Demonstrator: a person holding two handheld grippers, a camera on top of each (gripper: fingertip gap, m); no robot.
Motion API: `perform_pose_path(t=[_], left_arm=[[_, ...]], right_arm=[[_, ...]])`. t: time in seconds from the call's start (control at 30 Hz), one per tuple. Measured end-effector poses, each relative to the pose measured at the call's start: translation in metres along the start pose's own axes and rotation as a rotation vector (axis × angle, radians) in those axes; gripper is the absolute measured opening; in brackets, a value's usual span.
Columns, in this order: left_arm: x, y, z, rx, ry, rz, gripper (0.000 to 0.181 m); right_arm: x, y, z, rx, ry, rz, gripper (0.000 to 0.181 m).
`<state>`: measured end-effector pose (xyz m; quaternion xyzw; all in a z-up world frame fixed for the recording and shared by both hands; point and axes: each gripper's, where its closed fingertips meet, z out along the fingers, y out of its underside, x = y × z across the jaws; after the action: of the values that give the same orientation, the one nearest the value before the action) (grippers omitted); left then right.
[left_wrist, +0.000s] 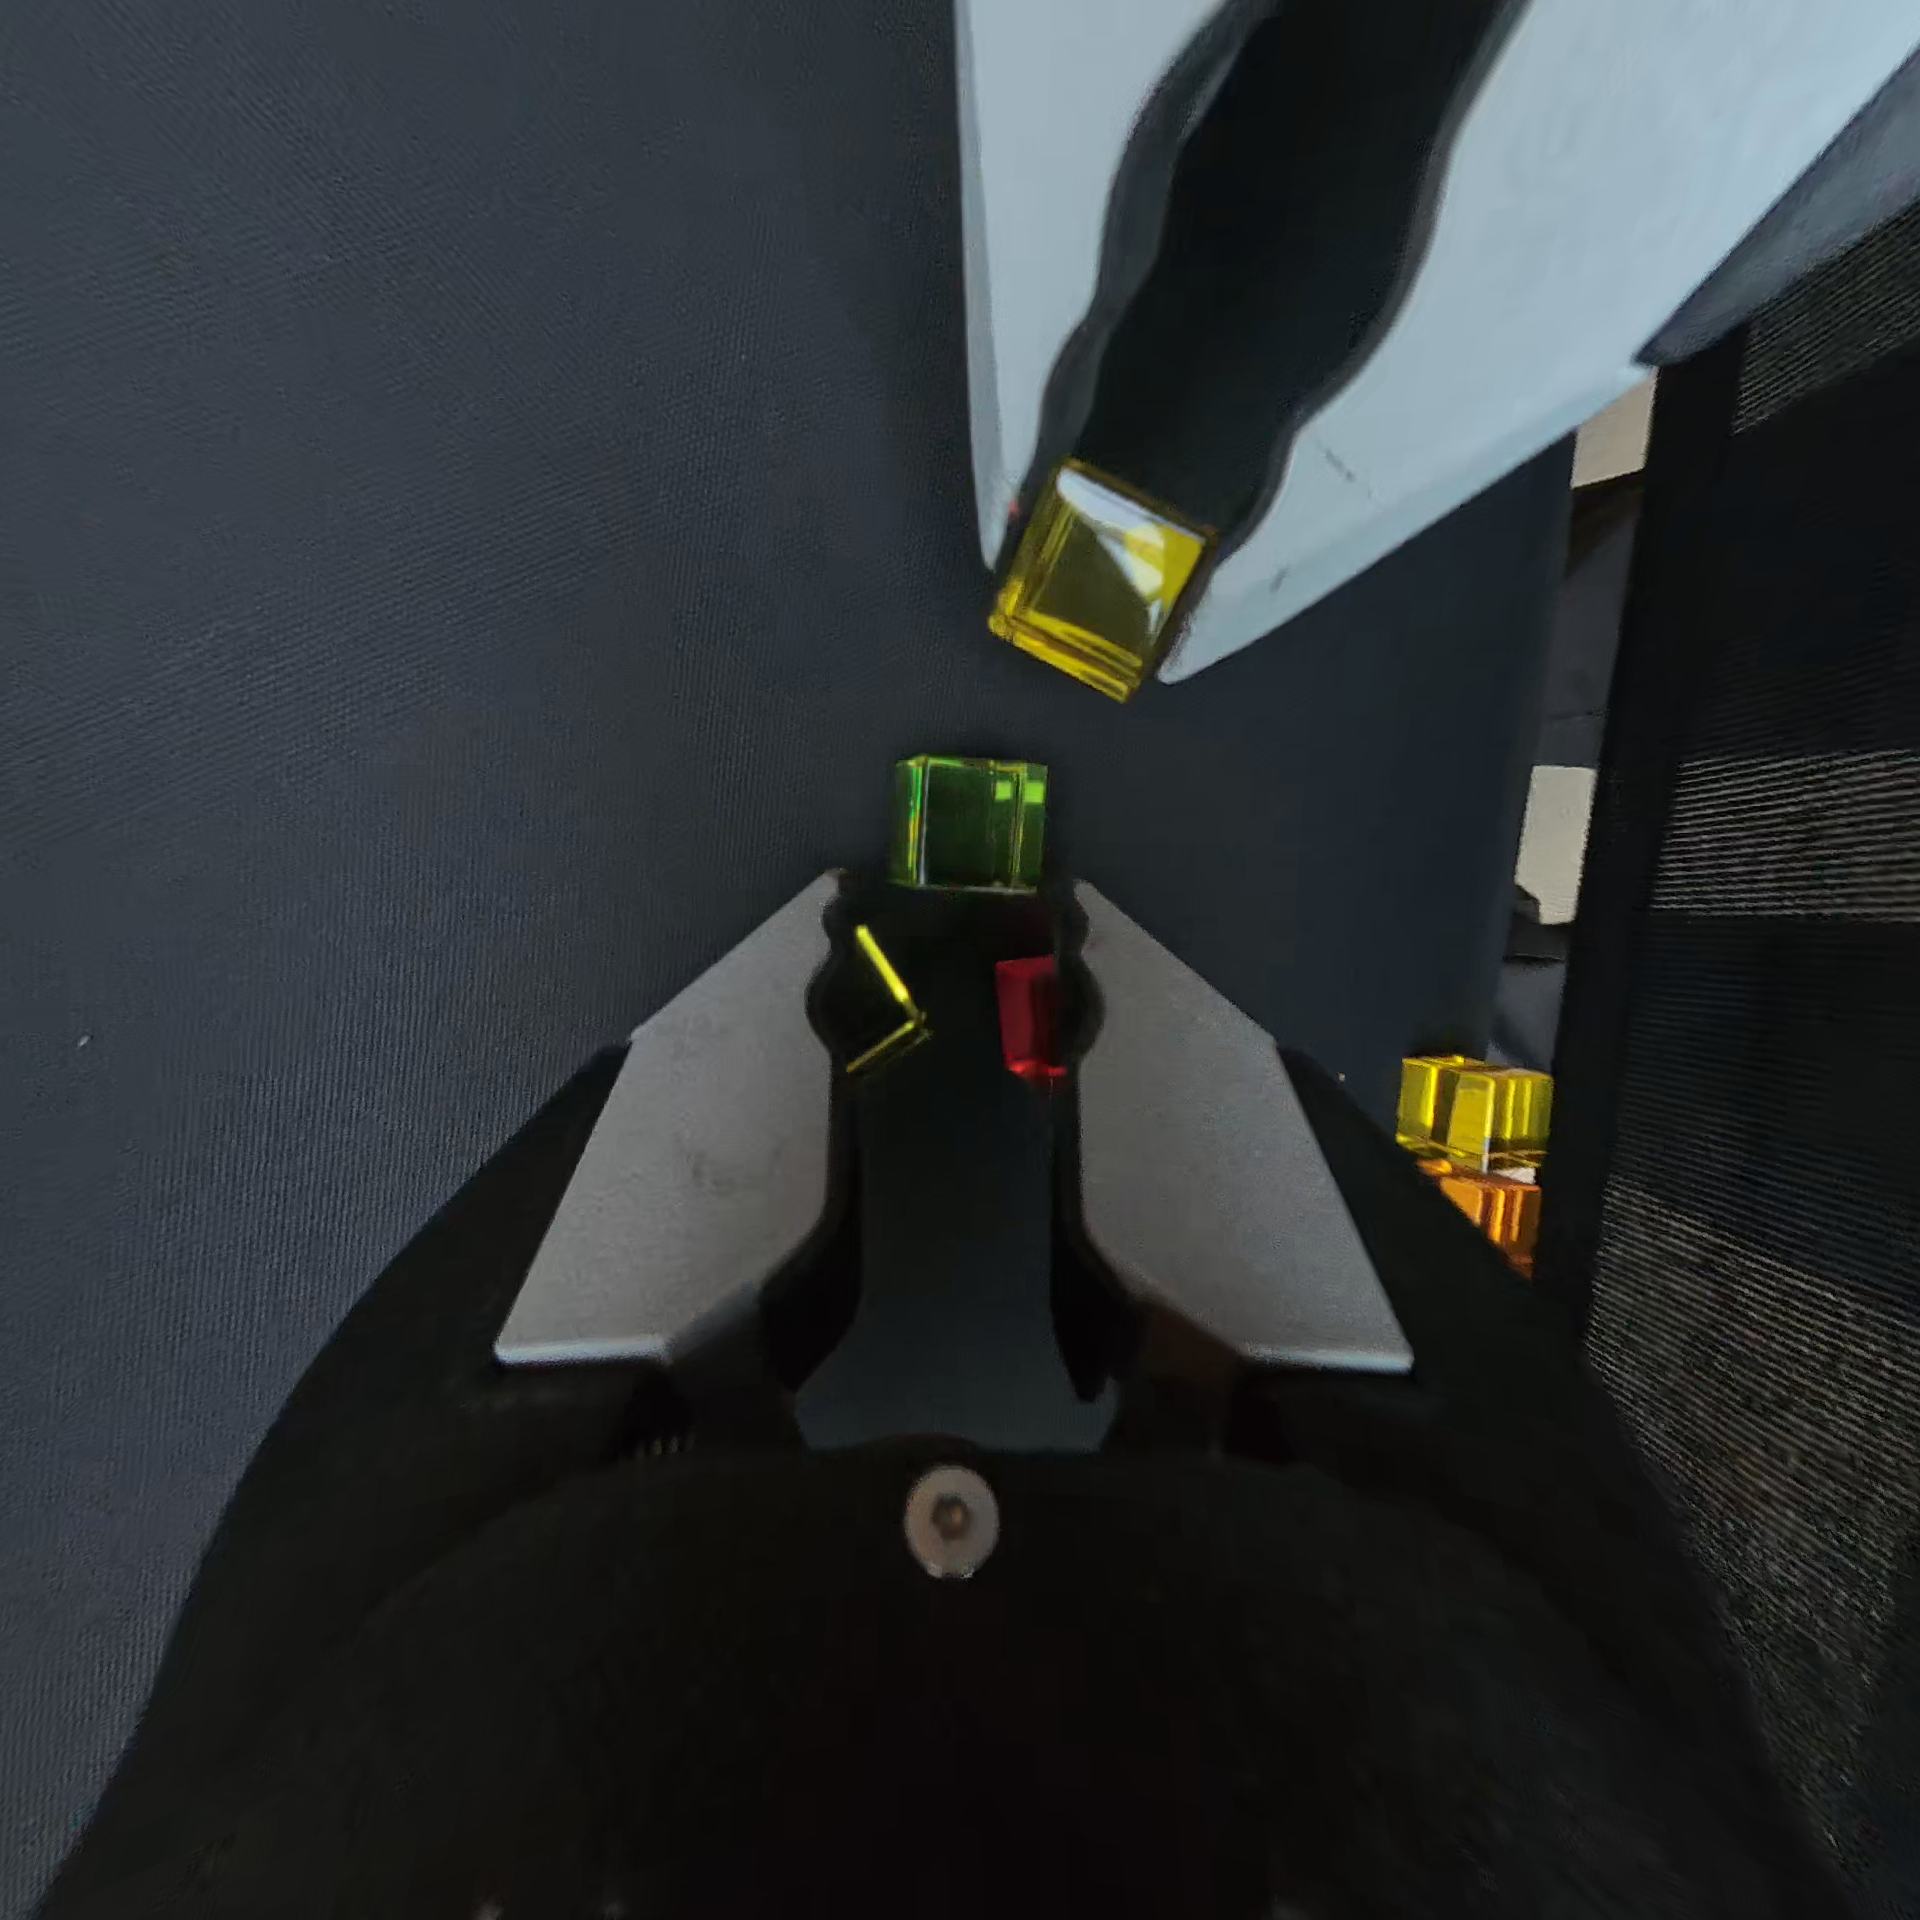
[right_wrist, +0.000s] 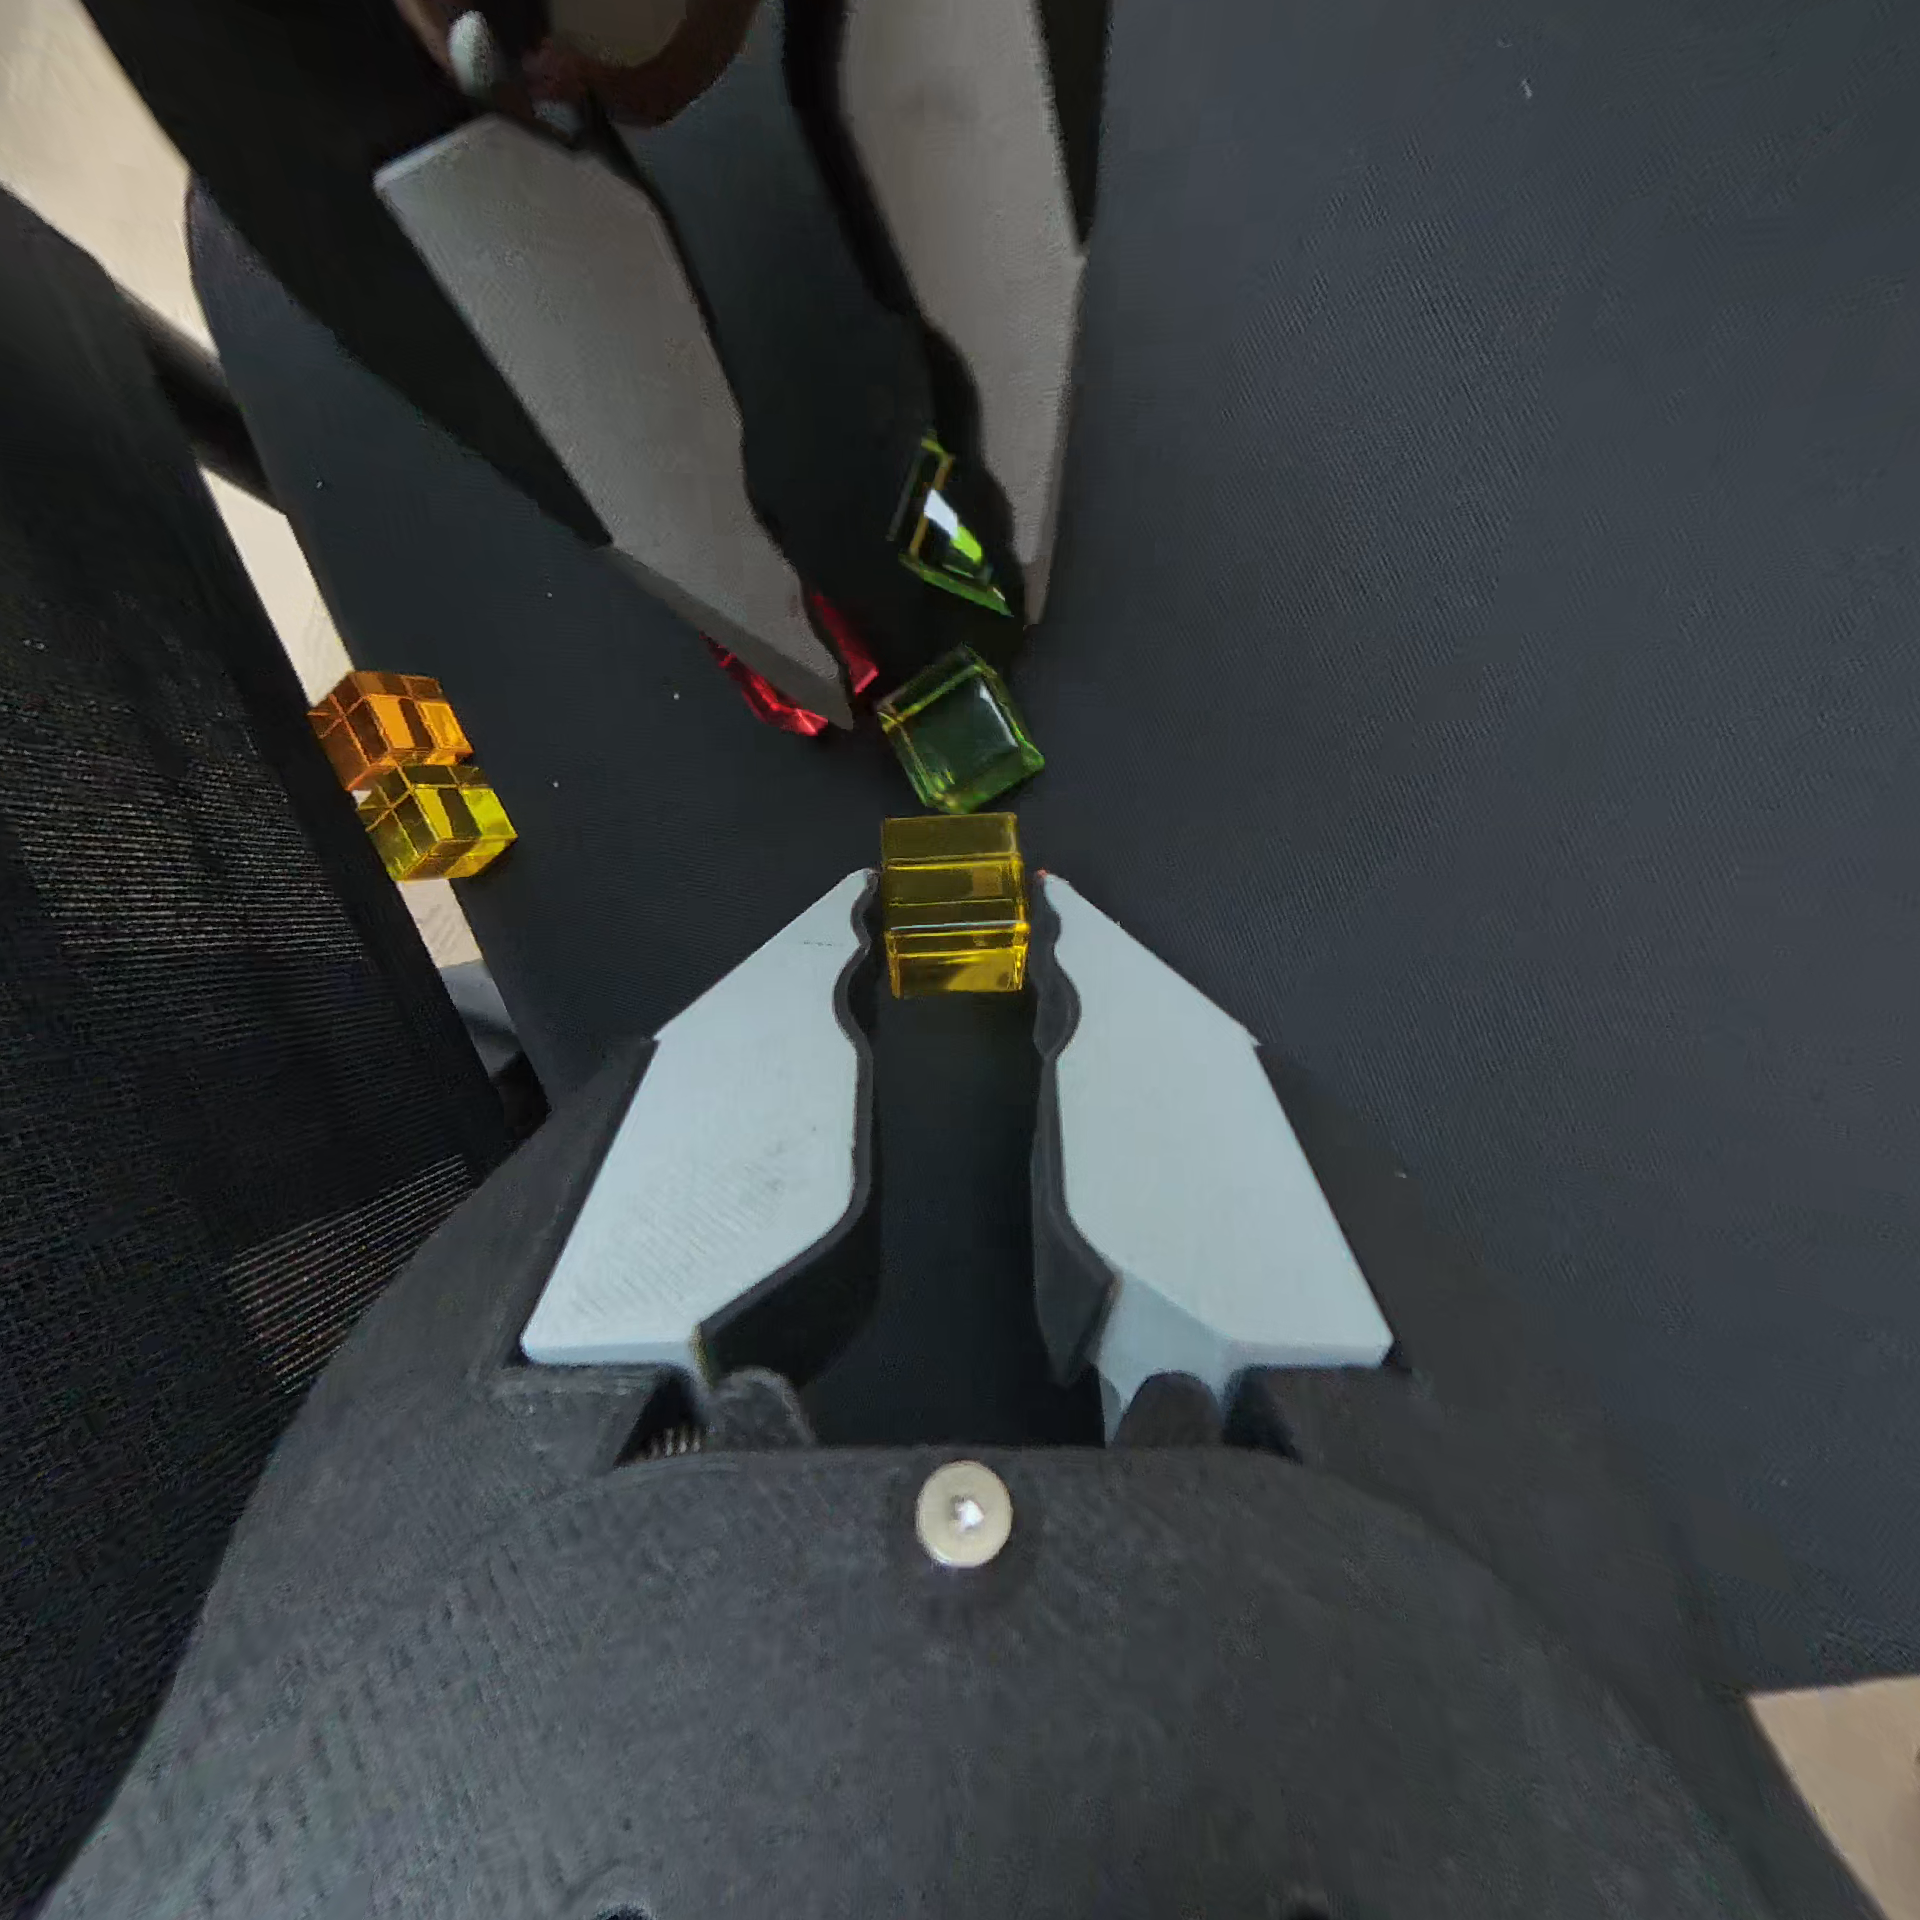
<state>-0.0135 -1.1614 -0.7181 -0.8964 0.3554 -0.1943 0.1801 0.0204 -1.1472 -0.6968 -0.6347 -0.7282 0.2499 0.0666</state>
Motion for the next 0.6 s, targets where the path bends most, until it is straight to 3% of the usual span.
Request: perform_pose_path(t=[0.27,0.6], left_arm=[[-0.011,0.018,-0.024,0.027,-0.053,-0.102,0.035],[-0.017,0.035,-0.019,0.004,-0.079,-0.182,0.040]], right_arm=[[-0.009,-0.016,0.008,-0.011,0.027,-0.182,0.025],[-0.009,-0.029,0.015,-0.017,0.060,-0.381,0.025]])
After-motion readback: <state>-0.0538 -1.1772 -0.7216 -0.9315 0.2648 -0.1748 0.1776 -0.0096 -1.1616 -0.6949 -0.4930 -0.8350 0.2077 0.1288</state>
